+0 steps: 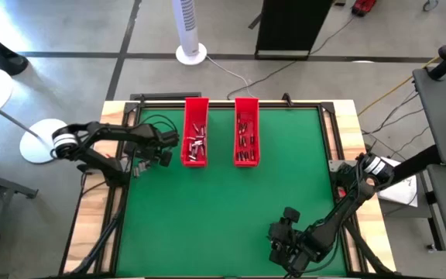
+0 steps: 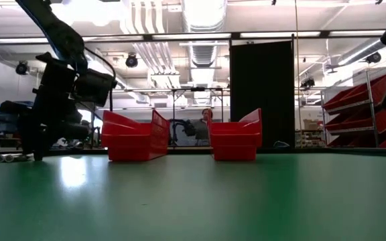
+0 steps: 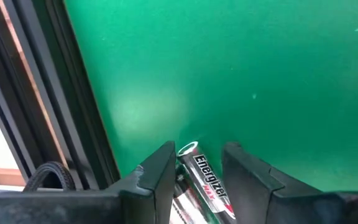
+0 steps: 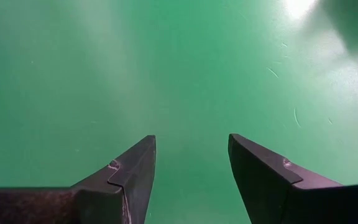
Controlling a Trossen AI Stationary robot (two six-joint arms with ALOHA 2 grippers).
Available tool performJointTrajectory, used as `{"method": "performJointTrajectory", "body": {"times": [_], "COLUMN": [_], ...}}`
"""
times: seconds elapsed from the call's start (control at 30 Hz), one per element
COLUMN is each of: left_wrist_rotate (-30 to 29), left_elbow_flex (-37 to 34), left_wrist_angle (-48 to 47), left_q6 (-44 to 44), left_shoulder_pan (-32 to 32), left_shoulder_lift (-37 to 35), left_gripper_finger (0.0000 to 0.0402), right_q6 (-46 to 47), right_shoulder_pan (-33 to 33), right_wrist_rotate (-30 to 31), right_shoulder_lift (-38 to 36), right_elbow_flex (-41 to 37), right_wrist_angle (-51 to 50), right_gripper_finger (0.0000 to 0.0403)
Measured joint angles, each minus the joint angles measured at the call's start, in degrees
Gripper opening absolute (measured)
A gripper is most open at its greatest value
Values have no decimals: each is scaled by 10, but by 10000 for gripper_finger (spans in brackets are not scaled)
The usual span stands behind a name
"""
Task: Sort batteries
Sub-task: Put the silver battery into the left red bin
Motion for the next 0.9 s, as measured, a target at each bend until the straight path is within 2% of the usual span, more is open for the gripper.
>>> {"method": "performJointTrajectory", "body": {"times": [0.17, 0.4, 0.67, 0.8, 0.9], "left_wrist_rotate": [9, 22, 23, 46, 49], "left_elbow_flex": [6, 6, 22, 55, 77], "left_wrist_angle": [0, 8, 7, 28, 7], "left_q6": [11, 33, 59, 63, 70], "left_shoulder_pan": [0, 0, -7, -17, -22], "left_shoulder_lift": [9, 9, -5, -44, -76], "left_gripper_finger": [106, 21, 23, 21, 22], "right_q6": [0, 0, 7, 7, 7], "right_shoulder_pan": [-1, -1, -1, -1, -1], "right_wrist_rotate": [0, 0, 0, 0, 0], "right_shoulder_lift": [0, 0, 0, 0, 0], "right_elbow_flex": [0, 0, 0, 0, 0], "right_wrist_angle": [1, 1, 1, 1, 2], "right_gripper_finger": [195, 186, 185, 189, 189]}}
